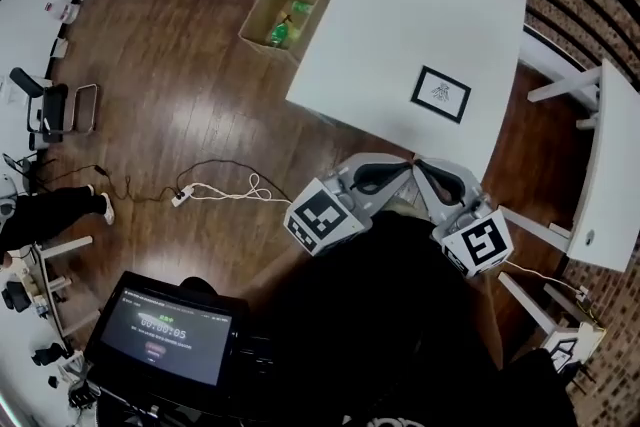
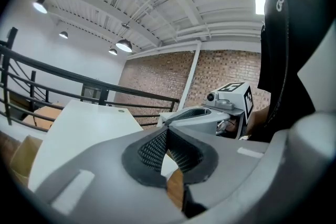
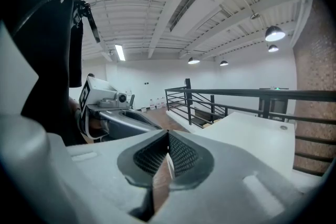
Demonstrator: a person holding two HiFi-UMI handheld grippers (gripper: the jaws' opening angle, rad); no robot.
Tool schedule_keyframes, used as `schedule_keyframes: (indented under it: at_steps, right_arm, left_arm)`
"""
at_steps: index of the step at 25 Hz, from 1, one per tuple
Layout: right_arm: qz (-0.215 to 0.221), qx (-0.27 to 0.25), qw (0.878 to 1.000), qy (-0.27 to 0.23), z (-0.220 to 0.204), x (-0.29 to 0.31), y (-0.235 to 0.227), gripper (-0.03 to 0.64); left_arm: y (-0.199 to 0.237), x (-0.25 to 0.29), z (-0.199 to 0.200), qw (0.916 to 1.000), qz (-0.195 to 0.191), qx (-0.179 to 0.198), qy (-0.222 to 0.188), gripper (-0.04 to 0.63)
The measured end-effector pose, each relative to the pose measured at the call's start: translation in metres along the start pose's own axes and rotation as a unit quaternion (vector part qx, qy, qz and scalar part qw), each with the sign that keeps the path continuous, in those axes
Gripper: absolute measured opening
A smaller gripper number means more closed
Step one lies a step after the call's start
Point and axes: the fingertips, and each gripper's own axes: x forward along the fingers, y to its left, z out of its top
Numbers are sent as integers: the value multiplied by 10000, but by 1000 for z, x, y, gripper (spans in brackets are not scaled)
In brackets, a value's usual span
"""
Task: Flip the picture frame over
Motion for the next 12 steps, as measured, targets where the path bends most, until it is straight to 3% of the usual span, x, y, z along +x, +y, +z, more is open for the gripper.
schedule_keyframes:
  at_steps: [12]
  right_arm:
    - [-298, 150, 9994, 119, -8, -12, -18, -8]
  left_arm:
    - [-4, 23, -3, 9995, -301, 49, 123, 15]
